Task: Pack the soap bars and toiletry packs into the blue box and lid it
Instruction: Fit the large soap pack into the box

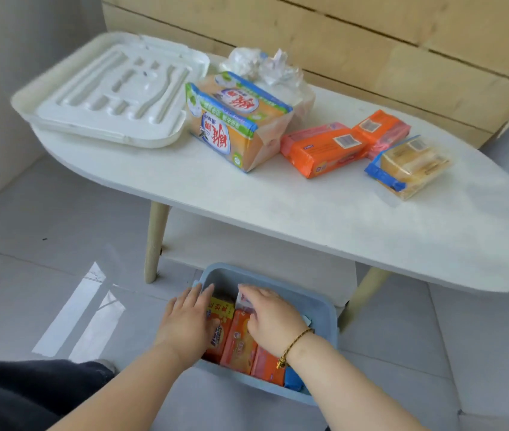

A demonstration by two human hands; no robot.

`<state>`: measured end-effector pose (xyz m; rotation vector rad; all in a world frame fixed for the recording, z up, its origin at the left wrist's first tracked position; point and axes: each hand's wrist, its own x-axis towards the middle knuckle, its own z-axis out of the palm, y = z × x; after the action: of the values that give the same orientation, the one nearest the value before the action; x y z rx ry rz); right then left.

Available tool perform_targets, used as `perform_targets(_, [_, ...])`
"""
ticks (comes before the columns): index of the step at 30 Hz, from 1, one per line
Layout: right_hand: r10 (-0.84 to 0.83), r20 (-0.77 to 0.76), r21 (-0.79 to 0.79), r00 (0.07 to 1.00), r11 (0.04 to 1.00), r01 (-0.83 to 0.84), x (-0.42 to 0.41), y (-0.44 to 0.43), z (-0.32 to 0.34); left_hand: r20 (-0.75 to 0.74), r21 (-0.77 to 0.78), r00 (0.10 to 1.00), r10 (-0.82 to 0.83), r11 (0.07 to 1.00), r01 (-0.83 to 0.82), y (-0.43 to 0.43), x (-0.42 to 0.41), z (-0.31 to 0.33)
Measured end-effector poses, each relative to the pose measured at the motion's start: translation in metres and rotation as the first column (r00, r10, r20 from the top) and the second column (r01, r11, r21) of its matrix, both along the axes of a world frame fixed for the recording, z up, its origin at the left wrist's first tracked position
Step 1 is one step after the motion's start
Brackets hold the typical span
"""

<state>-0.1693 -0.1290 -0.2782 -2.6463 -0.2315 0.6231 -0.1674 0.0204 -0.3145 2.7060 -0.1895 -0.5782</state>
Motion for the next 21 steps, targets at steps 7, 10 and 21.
perform_targets(7, [-0.232, 0.633, 0.322, 0.738, 0.946, 0.021, -0.006, 0.004, 0.135, 0.684, -0.309, 0.706, 0.183, 0.949, 0.054, 0.012, -0.01, 0.098])
perform_targets(10, [-0.275, 0.707, 0.319, 0.651, 0.946, 0.054, 0.021, 0.01, 0.172, 0.738, -0.204, 0.66, 0.139, 0.979, 0.021, 0.027, 0.003, 0.117])
perform_targets(21, [-0.248, 0.315, -0.016, 0.916, 0.964, 0.267, 0.137, 0.041, 0.201, 0.496, 0.055, 0.868, -0.021, 0.998, -0.008, 0.057, 0.027, 0.11])
